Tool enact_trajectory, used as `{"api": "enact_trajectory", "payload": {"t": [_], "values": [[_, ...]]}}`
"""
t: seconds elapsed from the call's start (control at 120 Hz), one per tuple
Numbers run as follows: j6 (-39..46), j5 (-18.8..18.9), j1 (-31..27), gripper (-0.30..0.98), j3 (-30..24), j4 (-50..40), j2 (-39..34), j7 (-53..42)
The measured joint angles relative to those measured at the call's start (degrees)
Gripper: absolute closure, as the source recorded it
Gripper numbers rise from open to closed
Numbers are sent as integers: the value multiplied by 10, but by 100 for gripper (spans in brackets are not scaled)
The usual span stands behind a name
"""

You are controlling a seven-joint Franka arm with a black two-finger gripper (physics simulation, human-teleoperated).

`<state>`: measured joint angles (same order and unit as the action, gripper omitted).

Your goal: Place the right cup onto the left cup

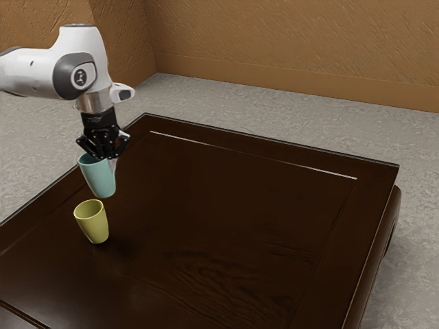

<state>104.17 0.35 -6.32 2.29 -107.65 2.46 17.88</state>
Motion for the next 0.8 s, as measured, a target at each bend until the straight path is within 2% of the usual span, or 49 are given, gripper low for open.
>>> {"api": "enact_trajectory", "payload": {"t": [0.3, 0.8], "values": [[0, 3, -45, 78, -10, -13, -4, -4], [7, 7, -80, 78, -12, -20, 17, -8]]}}
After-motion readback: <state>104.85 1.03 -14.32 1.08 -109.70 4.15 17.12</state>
